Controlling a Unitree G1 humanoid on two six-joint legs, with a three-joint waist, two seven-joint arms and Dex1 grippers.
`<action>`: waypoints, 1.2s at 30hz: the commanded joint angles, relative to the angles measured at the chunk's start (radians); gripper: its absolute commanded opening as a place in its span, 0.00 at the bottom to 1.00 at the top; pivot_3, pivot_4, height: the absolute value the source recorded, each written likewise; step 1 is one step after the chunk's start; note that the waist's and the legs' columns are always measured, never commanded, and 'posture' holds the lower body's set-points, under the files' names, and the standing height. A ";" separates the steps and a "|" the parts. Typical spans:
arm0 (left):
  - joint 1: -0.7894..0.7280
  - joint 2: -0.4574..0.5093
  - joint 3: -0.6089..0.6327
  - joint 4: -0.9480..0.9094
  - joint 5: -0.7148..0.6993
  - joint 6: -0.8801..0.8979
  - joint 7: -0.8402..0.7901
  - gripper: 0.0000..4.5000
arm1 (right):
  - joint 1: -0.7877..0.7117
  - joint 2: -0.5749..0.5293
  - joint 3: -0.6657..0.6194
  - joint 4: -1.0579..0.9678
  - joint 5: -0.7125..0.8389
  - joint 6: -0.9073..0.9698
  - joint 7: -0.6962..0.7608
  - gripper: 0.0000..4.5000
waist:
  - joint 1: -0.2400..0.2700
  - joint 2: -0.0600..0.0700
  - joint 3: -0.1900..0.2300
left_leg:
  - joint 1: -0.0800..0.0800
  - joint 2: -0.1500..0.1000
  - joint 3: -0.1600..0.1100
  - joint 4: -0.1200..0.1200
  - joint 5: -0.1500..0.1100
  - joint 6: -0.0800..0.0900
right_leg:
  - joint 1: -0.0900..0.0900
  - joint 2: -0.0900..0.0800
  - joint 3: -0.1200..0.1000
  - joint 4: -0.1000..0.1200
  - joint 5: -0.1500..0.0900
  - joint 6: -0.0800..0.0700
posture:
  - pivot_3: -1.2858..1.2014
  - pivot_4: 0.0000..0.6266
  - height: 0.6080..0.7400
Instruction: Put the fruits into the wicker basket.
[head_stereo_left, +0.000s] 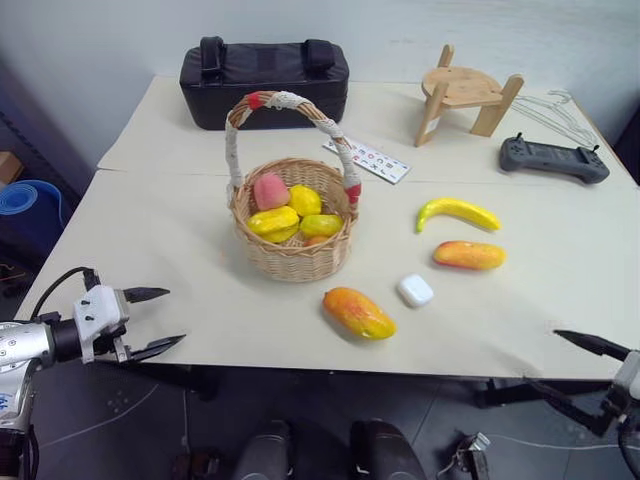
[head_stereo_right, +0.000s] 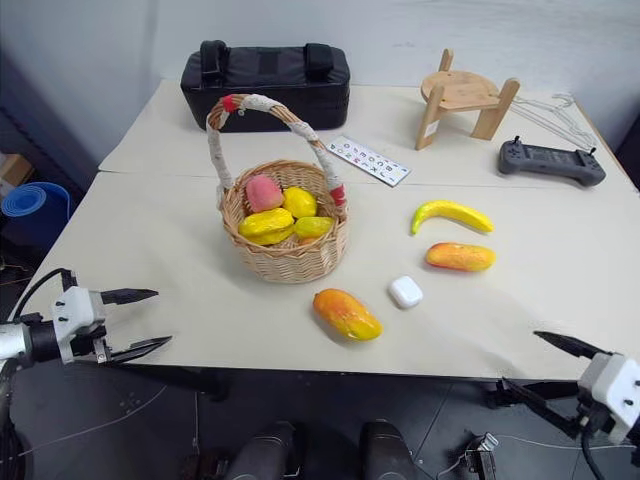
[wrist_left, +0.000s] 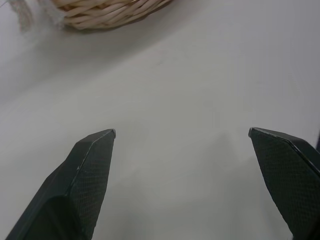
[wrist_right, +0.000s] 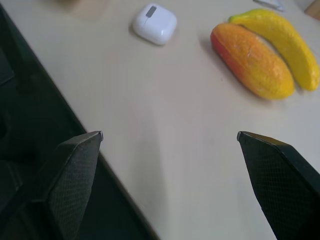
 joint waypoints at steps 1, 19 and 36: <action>0.018 -0.009 0.036 -0.029 -0.038 0.057 0.035 1.00 | 0.013 0.021 0.022 -0.086 0.007 0.038 -0.046 0.99 | 0.000 0.000 0.000 | 0.000 0.000 0.000 0.000 0.000 0.000 | 0.000 0.000 0.000 0.000 0.000 0.000 | 0.52 0.24 1.00; -0.235 -0.002 -0.116 -0.531 -0.378 0.605 0.032 1.00 | -0.552 -0.014 0.418 -0.509 0.197 0.950 -0.683 0.99 | 0.001 0.001 0.000 | -0.004 0.001 0.000 0.001 0.004 -0.007 | -0.004 0.001 0.000 0.001 0.001 -0.001 | 0.52 0.24 1.00; -0.296 -0.050 -0.188 -0.542 -0.330 0.603 0.023 1.00 | -0.540 0.123 0.608 -0.109 -0.057 0.699 -0.588 0.66 | -0.005 -0.001 -0.001 | -0.002 0.000 0.003 0.005 0.008 -0.003 | -0.002 0.004 0.003 0.003 0.002 0.002 | 0.52 0.24 1.00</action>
